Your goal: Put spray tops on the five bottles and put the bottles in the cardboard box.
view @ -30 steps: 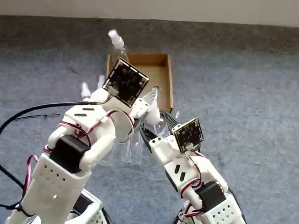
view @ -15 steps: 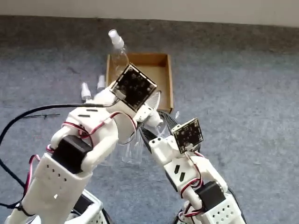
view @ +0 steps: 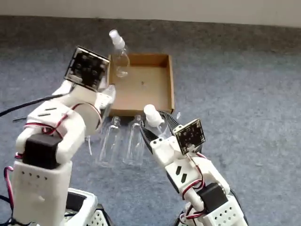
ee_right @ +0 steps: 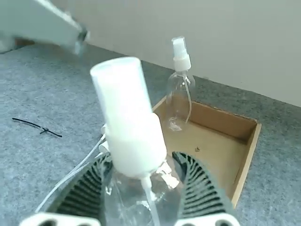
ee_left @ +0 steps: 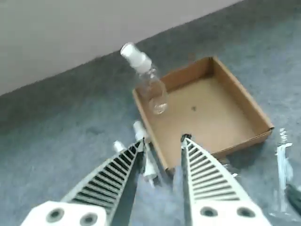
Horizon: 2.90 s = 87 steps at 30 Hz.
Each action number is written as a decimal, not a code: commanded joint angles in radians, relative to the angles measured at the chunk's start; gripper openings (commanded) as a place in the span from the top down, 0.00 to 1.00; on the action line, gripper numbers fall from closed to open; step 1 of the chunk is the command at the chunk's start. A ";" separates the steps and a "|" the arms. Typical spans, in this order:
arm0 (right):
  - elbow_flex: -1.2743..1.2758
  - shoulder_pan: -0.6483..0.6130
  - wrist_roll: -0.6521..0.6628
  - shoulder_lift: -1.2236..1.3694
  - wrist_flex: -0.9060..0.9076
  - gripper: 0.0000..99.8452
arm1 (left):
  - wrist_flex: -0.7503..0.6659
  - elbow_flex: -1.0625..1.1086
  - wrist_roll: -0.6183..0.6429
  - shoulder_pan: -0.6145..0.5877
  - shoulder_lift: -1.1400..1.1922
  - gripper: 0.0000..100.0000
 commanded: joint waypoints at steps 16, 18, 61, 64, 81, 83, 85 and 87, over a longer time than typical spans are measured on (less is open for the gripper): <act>-0.926 -0.005 -0.003 1.310 -0.367 1.00 | -0.631 0.651 0.133 -0.452 -0.004 0.87; -0.992 -0.005 -0.002 1.414 -0.366 1.00 | -0.631 0.654 0.133 -0.460 -0.004 0.87; -1.176 0.051 -0.193 2.127 -1.148 1.00 | -0.631 0.661 0.135 -0.456 -0.004 0.87; -1.176 0.051 -0.193 2.132 -1.148 0.99 | -0.631 0.661 0.135 -0.456 -0.004 0.87; -1.168 0.045 -0.112 2.127 -1.150 0.99 | -0.631 0.661 0.135 -0.456 -0.004 0.87; -1.167 0.041 -0.071 2.127 -1.155 0.99 | -0.631 0.661 0.135 -0.456 -0.004 0.87; -1.167 0.036 -0.081 2.127 -1.150 0.96 | -0.631 0.661 0.135 -0.456 -0.004 0.87; -1.167 0.035 -0.080 2.129 -1.150 0.91 | -0.631 0.661 0.135 -0.456 -0.004 0.87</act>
